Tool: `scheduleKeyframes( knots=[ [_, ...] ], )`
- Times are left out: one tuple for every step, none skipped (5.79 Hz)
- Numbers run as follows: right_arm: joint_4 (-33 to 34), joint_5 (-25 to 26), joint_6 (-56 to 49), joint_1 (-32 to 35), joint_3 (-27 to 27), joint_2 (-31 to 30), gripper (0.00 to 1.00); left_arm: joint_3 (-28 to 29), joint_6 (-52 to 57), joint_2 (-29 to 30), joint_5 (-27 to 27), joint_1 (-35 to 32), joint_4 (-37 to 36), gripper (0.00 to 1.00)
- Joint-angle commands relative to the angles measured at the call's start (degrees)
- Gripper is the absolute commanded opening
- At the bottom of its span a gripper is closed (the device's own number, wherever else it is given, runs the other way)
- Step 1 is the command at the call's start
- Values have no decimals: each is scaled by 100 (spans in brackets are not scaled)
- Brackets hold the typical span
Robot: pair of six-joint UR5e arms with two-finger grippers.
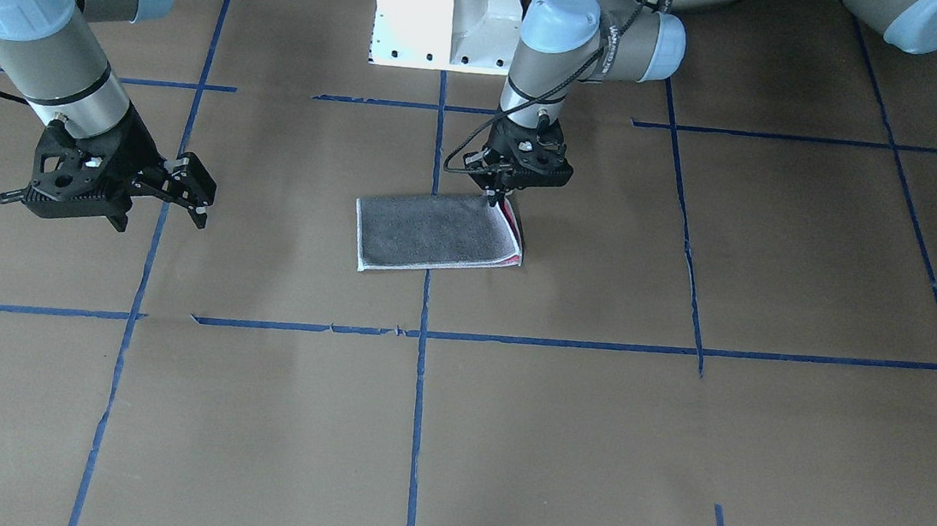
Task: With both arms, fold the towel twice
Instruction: 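Lift the strip end with the left gripper and fold it over onto the other half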
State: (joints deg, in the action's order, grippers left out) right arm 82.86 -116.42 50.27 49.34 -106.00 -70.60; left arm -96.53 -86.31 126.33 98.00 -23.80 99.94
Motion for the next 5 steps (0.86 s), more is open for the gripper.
scheduleKeyframes(
  knots=[
    [-6, -30, -8, 31, 9, -33, 100, 316, 0, 653, -35, 15, -446, 0],
    [-41, -39, -78, 84, 9, -103, 100, 832, 0, 1300, -296, 50, -745, 0],
    [-33, -135, -383, 215, 9, -208, 100, 1559, 0, 1916, -360, 59, -748, 0],
    [-50, -284, -430, 320, 9, -304, 100, 1984, 9, 2209, -430, 112, -739, 0],
    [-50, -294, -430, 339, 9, -340, 100, 2023, 35, 2282, -605, 225, -730, 0]
  ],
)
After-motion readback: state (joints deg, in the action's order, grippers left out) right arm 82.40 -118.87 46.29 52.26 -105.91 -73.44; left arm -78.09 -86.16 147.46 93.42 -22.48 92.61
